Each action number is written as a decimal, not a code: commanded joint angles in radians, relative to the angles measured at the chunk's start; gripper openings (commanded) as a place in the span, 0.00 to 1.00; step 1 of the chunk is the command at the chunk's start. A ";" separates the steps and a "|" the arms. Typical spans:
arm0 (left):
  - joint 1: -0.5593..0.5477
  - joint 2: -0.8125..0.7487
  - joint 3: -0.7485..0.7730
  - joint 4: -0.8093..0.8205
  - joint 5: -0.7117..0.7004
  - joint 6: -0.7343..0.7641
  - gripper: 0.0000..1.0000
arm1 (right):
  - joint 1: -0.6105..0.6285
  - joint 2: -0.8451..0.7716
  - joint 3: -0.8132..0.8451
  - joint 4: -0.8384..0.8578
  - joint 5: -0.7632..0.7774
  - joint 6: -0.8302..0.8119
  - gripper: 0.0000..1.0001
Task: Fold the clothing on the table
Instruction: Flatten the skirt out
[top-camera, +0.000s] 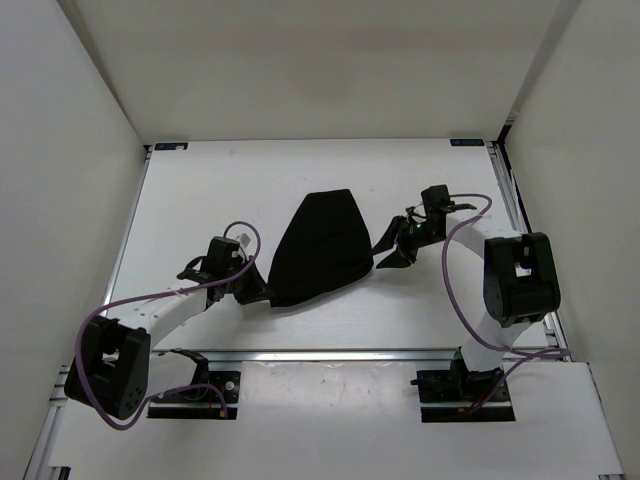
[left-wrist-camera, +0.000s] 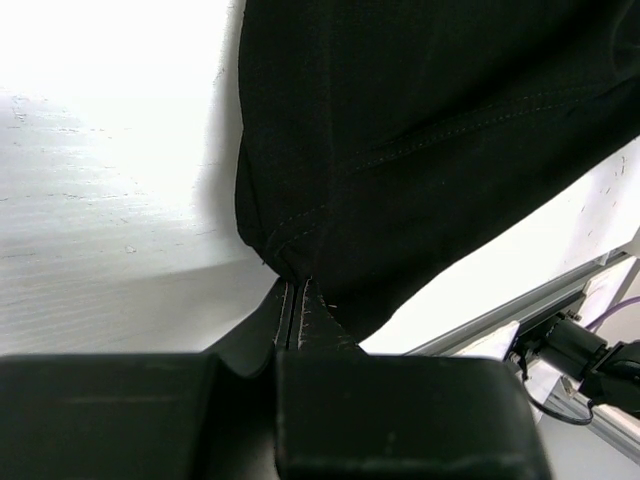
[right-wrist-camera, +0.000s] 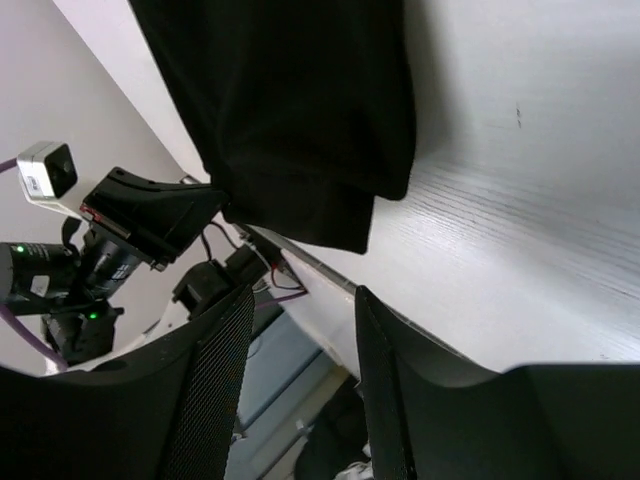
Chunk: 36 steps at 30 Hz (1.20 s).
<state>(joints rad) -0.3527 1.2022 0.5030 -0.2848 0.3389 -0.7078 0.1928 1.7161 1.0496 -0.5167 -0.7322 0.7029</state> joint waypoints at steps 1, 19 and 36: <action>0.003 -0.026 -0.001 0.033 0.022 -0.005 0.00 | -0.010 0.014 -0.017 0.033 -0.046 0.067 0.50; -0.006 -0.026 0.005 0.027 0.023 0.001 0.00 | -0.044 0.157 -0.014 0.168 -0.108 0.204 0.48; 0.006 -0.024 -0.003 0.039 0.026 -0.010 0.00 | 0.014 0.171 -0.043 0.116 -0.124 0.187 0.34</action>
<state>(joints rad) -0.3550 1.2022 0.5022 -0.2749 0.3477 -0.7124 0.1959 1.8950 1.0260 -0.3691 -0.8227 0.8875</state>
